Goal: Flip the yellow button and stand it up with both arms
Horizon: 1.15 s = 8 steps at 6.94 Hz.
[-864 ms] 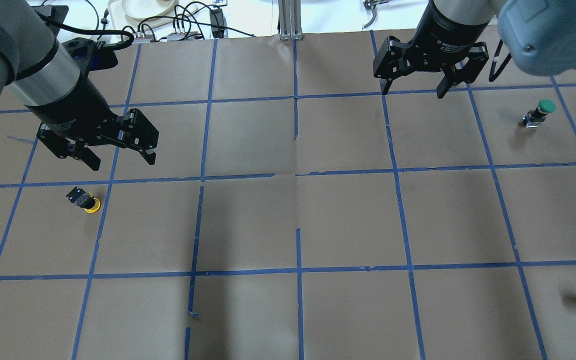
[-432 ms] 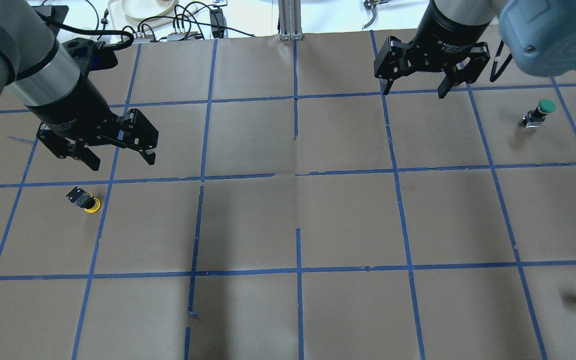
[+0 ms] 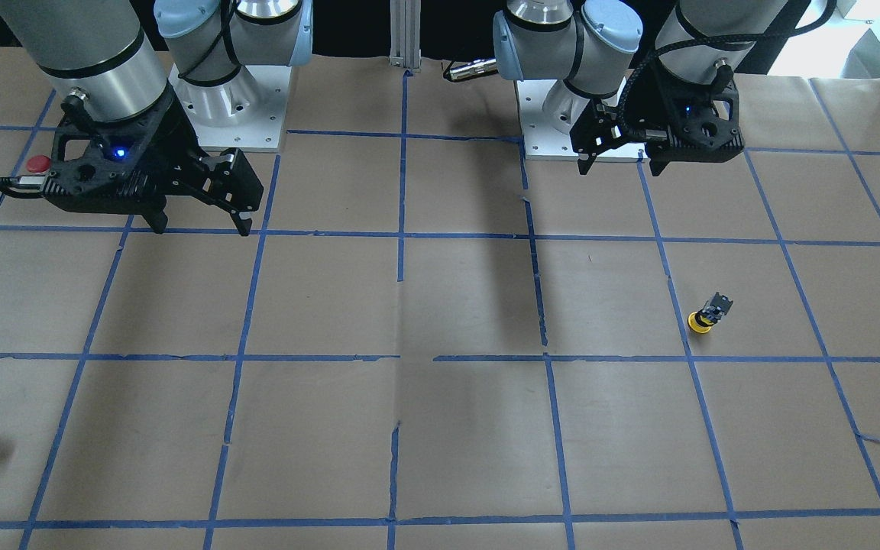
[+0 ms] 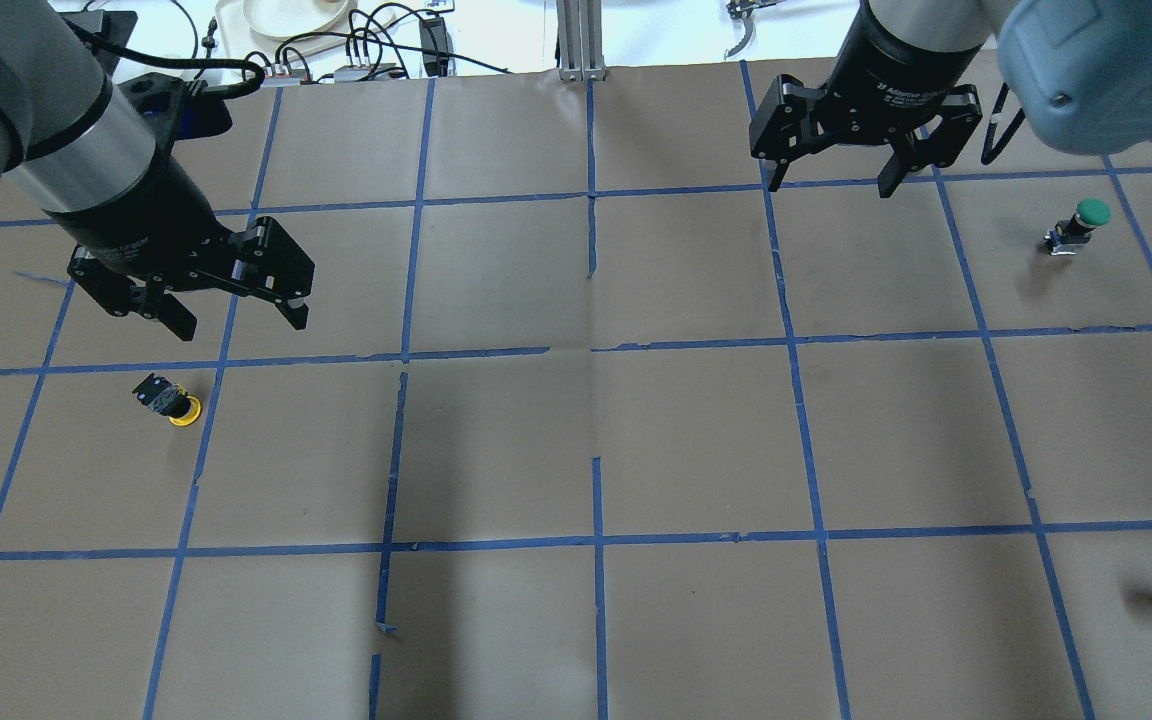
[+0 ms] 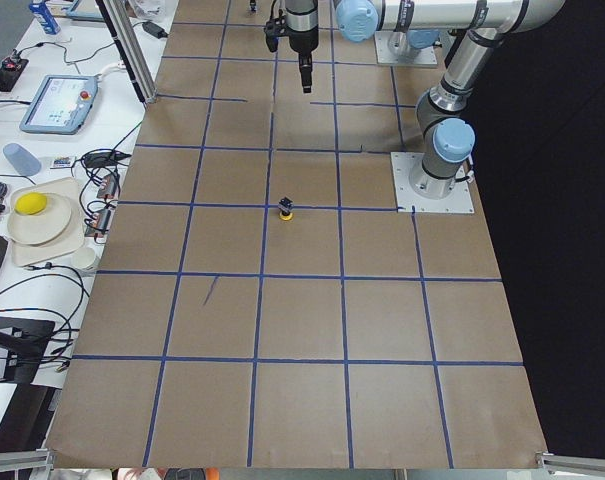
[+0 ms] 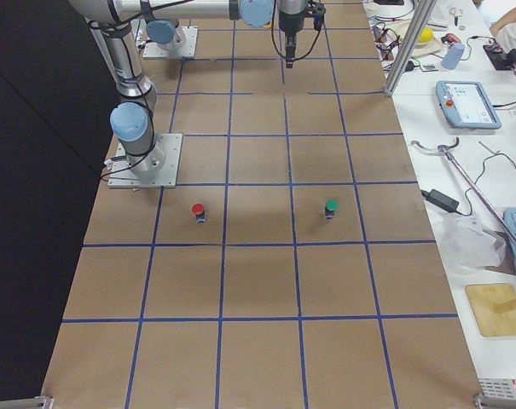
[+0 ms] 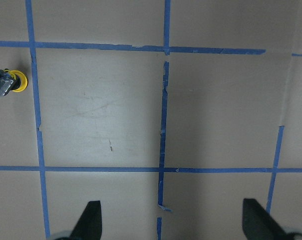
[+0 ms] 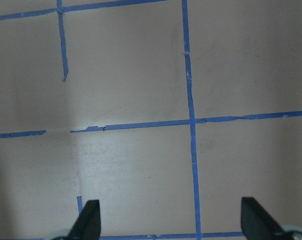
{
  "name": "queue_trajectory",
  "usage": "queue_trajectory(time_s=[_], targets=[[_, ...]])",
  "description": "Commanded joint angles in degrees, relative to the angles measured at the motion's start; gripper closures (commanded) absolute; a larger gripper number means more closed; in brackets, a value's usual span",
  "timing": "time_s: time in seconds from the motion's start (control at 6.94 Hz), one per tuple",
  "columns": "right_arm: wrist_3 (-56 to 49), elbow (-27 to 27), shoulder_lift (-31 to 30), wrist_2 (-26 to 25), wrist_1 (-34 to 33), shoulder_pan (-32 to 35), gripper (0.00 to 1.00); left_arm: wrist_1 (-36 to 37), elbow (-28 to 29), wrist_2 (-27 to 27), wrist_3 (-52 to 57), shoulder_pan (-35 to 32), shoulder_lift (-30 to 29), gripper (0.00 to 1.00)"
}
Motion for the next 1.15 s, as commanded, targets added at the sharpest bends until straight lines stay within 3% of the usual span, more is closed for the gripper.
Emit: queue_trajectory(time_s=[0.0, 0.72, 1.01], targets=[[-0.23, -0.06, 0.02, -0.06, 0.04, -0.04, 0.0, -0.25, -0.02, 0.19, 0.04, -0.03, 0.12, 0.0], [-0.58, 0.21, -0.15, -0.33, 0.22, 0.05, 0.0, -0.42, -0.2, 0.54, 0.83, 0.32, 0.12, 0.0], [-3.2, 0.21, -0.15, -3.66, 0.13, 0.05, 0.0, 0.02, -0.38, 0.45, 6.93, 1.11, -1.63, 0.0]])
